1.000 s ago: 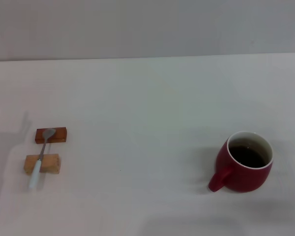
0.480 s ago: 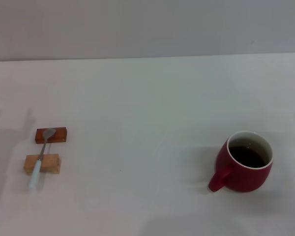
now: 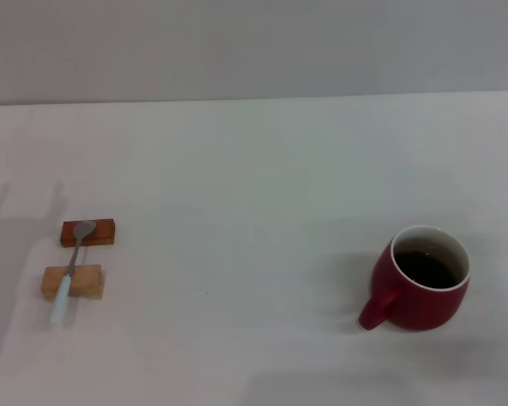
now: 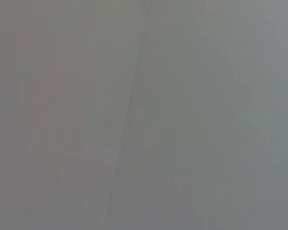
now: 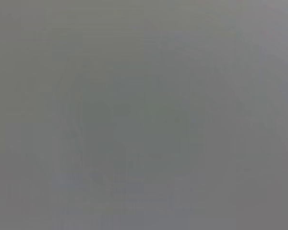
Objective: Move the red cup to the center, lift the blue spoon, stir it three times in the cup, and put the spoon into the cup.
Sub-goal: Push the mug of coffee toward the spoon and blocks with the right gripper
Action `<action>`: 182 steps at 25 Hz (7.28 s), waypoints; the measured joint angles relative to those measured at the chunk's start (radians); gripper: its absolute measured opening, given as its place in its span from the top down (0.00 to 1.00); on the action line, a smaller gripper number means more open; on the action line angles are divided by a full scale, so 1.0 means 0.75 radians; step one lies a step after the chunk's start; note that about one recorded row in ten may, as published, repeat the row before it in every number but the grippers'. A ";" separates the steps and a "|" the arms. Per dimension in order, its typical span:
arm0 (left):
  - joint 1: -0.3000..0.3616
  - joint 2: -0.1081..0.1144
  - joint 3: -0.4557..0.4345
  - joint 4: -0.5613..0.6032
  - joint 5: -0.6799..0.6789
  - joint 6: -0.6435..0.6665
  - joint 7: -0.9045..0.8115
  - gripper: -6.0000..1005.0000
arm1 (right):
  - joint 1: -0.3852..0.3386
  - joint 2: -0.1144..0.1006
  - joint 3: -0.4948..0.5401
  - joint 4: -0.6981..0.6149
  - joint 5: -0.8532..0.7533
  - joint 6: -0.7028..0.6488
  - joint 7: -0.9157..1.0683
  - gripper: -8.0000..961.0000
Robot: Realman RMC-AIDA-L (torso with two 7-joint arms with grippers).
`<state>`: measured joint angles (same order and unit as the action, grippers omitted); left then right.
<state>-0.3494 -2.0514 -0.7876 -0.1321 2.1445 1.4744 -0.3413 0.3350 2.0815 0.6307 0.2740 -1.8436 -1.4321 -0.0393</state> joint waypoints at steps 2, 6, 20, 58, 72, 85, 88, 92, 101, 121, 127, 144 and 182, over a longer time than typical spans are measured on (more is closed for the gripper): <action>0.002 0.000 0.001 0.000 0.000 0.002 -0.001 0.14 | -0.020 0.000 -0.005 0.005 -0.001 -0.020 0.023 0.30; 0.007 0.000 0.001 0.000 0.000 -0.002 -0.002 0.14 | -0.050 0.000 -0.021 0.004 -0.010 -0.065 0.101 0.30; 0.010 -0.007 0.001 0.000 0.000 -0.029 -0.003 0.14 | -0.117 -0.001 -0.086 -0.014 -0.018 -0.098 0.164 0.30; 0.032 -0.010 0.010 0.009 0.001 -0.052 -0.003 0.14 | -0.264 0.007 -0.285 0.060 -0.010 0.007 0.168 0.92; 0.046 -0.009 0.020 0.011 0.003 -0.045 -0.003 0.14 | -0.278 0.004 -0.429 0.077 -0.014 -0.019 0.166 0.99; 0.028 -0.006 0.019 0.017 0.002 -0.073 -0.003 0.14 | -0.430 -0.014 -0.504 0.147 -0.015 -0.362 0.170 0.99; 0.023 -0.006 0.019 0.017 0.002 -0.091 -0.003 0.14 | -0.436 -0.016 -0.507 0.137 -0.015 -0.397 0.191 0.99; 0.017 -0.006 0.019 0.017 0.002 -0.105 0.003 0.14 | -0.408 -0.020 -0.497 0.118 -0.011 -0.450 0.204 0.99; 0.010 -0.009 0.028 0.018 0.002 -0.124 0.001 0.14 | -0.213 -0.072 -0.445 -0.062 -0.003 -0.561 0.700 0.99; 0.027 -0.015 0.049 0.002 0.002 -0.129 -0.001 0.14 | 0.107 -0.045 -0.418 -0.844 0.262 -0.460 1.304 0.99; 0.018 -0.016 0.058 0.002 0.002 -0.129 -0.001 0.14 | 0.222 -0.051 -0.438 -1.026 0.368 -0.084 1.275 0.99; 0.014 -0.023 0.068 -0.032 0.002 -0.139 -0.001 0.14 | 0.162 -0.035 -1.434 -2.104 -0.294 0.372 2.721 0.99; 0.008 -0.017 0.086 -0.024 0.004 -0.141 -0.001 0.14 | 0.164 -0.023 -1.781 -2.034 -0.879 -0.132 2.865 0.99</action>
<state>-0.3436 -2.0639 -0.7232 -0.1501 2.1475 1.3683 -0.3421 0.4584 2.0646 -0.7047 -1.2514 -2.5032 -1.5308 2.1095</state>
